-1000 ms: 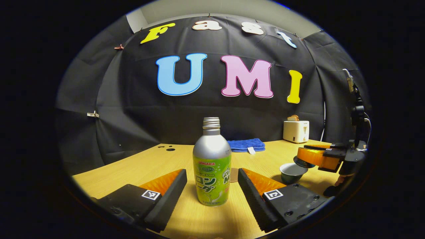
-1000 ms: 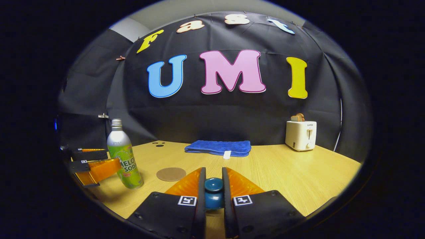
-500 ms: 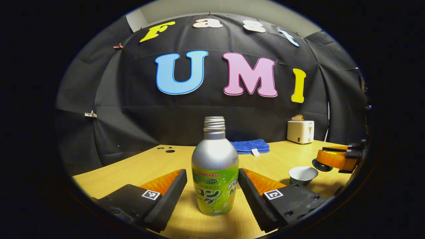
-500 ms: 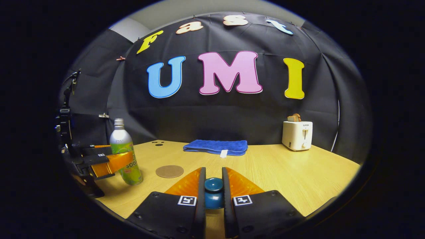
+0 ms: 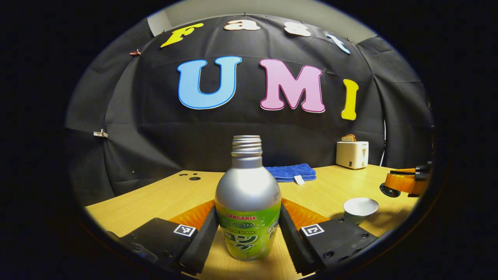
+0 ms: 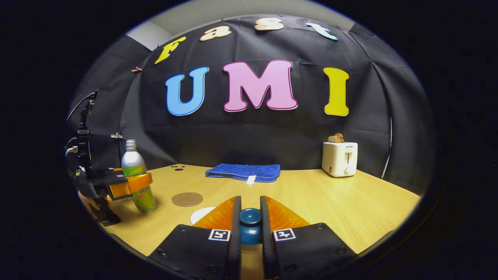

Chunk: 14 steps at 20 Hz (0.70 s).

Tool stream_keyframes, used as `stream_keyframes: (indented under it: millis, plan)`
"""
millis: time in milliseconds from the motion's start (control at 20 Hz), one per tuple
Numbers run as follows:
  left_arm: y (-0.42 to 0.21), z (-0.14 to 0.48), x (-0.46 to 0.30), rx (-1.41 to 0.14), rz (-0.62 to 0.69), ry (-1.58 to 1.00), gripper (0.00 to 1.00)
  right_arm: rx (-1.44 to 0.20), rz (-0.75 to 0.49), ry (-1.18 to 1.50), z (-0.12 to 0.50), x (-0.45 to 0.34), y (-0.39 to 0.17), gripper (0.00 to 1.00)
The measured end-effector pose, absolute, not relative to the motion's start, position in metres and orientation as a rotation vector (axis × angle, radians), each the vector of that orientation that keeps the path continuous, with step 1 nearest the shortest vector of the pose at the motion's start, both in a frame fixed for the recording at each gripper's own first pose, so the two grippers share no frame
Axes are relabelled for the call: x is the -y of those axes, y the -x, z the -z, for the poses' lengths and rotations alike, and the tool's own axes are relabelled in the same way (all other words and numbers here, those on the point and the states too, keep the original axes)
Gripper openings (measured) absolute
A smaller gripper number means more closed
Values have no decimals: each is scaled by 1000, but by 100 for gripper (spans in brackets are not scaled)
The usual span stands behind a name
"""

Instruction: Open the teacup lid with one hand, grasp the water bottle and pour water into the teacup with the other hand; after pouring, place the water bottle on the coaster and then close the teacup lid.

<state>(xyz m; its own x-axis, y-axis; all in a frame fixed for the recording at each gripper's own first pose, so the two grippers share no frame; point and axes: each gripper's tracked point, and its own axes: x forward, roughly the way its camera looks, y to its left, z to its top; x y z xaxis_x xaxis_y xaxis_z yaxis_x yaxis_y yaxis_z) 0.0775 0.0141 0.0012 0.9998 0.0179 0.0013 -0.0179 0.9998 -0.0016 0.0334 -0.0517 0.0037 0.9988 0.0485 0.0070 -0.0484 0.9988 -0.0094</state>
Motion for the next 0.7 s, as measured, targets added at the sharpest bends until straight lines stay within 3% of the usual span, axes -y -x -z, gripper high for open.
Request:
stream_keyframes:
  millis: [200, 700]
  plan:
    - [-77, -3, -5, -6, -15, -109, 81, 7, -46, 10, -5, 61, -35, 25]
    - [-88, -18, 35, -1, 75, -751, 80, 9, 0, 9, -5, 94, -41, 25]
